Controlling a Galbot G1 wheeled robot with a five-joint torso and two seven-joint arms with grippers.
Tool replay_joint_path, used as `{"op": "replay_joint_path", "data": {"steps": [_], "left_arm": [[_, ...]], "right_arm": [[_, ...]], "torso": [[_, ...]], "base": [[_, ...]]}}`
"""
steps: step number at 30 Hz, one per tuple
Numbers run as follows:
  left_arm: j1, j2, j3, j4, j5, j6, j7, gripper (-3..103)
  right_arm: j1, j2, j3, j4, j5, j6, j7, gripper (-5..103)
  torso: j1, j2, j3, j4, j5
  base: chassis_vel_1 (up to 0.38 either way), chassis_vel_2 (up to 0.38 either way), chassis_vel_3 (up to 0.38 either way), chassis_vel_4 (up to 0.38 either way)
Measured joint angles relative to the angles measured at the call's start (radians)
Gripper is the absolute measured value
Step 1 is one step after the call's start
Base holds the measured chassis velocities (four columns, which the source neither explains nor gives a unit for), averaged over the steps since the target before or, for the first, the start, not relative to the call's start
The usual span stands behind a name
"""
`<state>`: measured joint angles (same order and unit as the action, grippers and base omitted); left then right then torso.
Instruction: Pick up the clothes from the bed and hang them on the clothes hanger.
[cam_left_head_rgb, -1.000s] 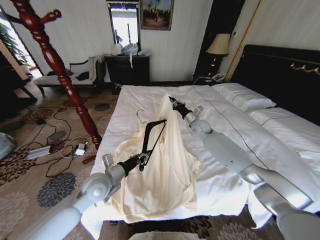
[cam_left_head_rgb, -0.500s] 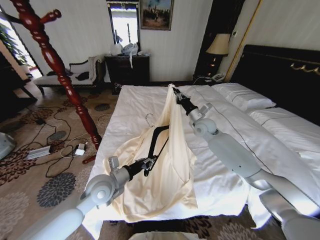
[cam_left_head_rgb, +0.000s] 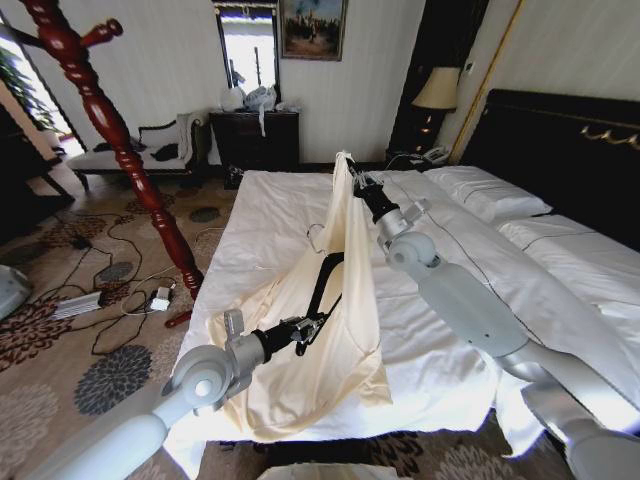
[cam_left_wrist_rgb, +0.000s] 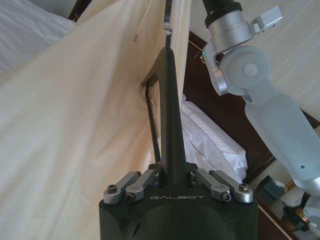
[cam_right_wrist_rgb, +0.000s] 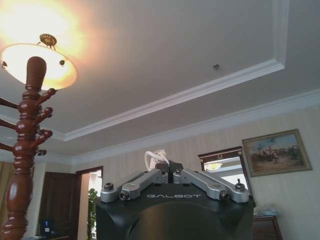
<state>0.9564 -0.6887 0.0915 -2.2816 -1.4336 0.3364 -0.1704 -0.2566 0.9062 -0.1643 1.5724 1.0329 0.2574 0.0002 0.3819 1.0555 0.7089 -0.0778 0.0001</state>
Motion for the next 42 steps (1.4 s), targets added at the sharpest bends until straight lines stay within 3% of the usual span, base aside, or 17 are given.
{"op": "replay_joint_path", "data": {"steps": [15,27,33,38,42], "left_arm": [[-0.029,-0.014,0.027,0.006,0.004,0.012,0.066,20],[-0.150,-0.116,0.031,0.149,0.000,-0.016,0.068,20],[-0.210,-0.174,-0.004,0.208,-0.003,-0.034,0.084,20],[-0.236,-0.176,-0.022,0.213,-0.005,-0.035,0.089,20],[-0.264,-0.168,-0.042,0.217,-0.024,-0.039,0.086,20]], "right_arm": [[0.020,0.000,-0.003,-0.049,-0.014,0.009,0.005,0],[-0.021,-0.048,-0.008,0.180,0.036,0.012,0.030,0],[-0.108,-0.100,0.024,0.275,0.058,0.007,0.038,0],[-0.231,-0.158,0.101,0.324,0.052,0.006,0.031,0],[-0.354,-0.236,0.190,0.397,0.042,0.016,-0.018,0]], "torso": [[0.000,0.000,0.000,0.0000,-0.0001],[0.000,0.000,0.000,-0.0001,-0.0001],[0.000,0.000,0.000,-0.0001,0.0000],[0.000,0.000,0.000,0.0001,0.0002],[0.000,0.000,0.000,-0.0006,0.0002]], "base": [[0.000,0.000,0.000,0.000],[0.000,0.000,0.000,0.000],[0.000,0.000,0.000,0.000],[0.000,0.000,0.000,0.000],[0.000,0.000,0.000,0.000]]}}
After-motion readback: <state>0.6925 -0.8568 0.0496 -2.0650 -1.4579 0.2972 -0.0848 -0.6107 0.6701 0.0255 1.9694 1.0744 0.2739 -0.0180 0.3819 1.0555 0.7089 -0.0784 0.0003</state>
